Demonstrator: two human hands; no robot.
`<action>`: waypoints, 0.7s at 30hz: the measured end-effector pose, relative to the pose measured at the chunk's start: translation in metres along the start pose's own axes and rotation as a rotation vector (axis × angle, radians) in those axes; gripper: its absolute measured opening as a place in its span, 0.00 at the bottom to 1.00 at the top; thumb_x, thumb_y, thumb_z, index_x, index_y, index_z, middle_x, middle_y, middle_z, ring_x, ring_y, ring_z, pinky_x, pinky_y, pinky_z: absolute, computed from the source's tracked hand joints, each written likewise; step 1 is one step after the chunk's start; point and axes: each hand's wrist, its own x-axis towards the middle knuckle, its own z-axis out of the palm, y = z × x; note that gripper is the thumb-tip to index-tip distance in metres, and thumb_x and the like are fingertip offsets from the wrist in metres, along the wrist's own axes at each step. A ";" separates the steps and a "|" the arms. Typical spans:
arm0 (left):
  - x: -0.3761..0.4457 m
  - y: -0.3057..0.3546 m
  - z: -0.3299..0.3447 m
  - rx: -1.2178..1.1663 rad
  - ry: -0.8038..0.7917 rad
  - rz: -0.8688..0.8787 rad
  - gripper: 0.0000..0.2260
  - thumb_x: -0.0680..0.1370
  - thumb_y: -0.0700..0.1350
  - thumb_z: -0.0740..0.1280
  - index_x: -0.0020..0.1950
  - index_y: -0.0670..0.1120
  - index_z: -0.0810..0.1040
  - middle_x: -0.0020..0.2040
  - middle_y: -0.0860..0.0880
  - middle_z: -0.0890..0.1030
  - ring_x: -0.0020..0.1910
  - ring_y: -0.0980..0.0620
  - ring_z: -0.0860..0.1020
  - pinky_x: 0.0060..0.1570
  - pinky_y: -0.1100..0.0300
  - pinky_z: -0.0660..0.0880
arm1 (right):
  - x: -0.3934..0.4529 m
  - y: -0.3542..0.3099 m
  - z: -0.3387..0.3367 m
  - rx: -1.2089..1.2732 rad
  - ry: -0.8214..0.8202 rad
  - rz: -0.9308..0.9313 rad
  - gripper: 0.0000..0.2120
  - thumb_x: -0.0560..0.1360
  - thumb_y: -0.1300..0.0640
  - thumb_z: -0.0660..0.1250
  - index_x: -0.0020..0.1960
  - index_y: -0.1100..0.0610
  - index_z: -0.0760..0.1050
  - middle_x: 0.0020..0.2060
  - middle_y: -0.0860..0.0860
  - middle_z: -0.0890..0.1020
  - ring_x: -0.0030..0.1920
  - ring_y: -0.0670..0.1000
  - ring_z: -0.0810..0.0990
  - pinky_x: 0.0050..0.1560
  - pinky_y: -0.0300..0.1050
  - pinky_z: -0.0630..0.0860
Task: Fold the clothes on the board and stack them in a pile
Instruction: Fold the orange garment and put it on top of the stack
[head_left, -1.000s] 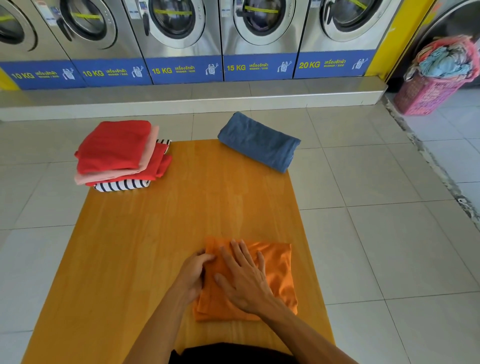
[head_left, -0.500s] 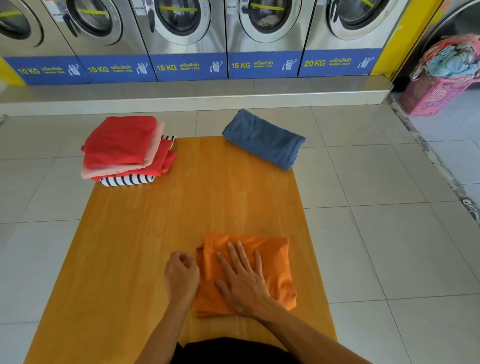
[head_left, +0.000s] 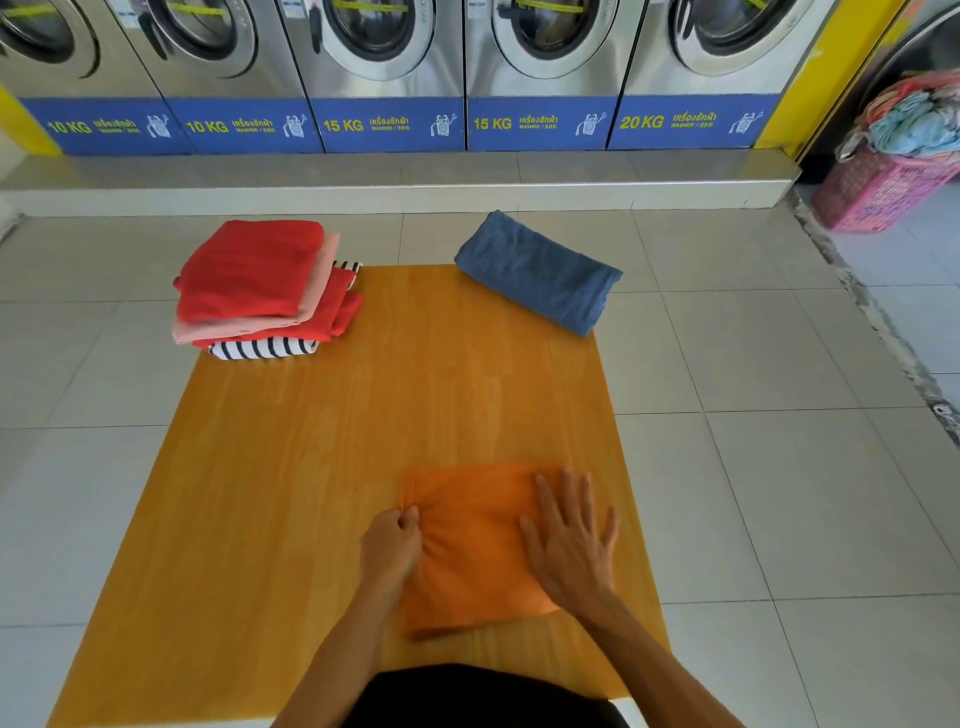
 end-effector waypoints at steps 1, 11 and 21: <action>-0.001 0.000 -0.001 -0.019 -0.003 0.014 0.18 0.82 0.52 0.57 0.45 0.41 0.77 0.38 0.47 0.75 0.36 0.49 0.74 0.30 0.58 0.64 | -0.002 0.013 0.000 0.007 -0.012 0.049 0.34 0.78 0.29 0.43 0.80 0.38 0.39 0.79 0.47 0.36 0.80 0.54 0.35 0.76 0.66 0.37; -0.021 0.010 0.003 -0.282 -0.119 -0.048 0.24 0.80 0.61 0.55 0.55 0.43 0.78 0.50 0.45 0.81 0.47 0.46 0.79 0.42 0.53 0.75 | 0.002 -0.007 -0.024 0.536 0.037 0.495 0.32 0.78 0.36 0.60 0.72 0.57 0.65 0.63 0.57 0.78 0.61 0.60 0.79 0.59 0.58 0.77; -0.019 0.011 -0.013 -0.500 -0.247 -0.271 0.31 0.78 0.66 0.54 0.69 0.43 0.73 0.60 0.44 0.78 0.58 0.42 0.76 0.63 0.44 0.72 | 0.009 -0.005 -0.052 1.241 -0.367 0.628 0.21 0.74 0.43 0.72 0.58 0.57 0.76 0.48 0.54 0.84 0.49 0.55 0.82 0.45 0.51 0.78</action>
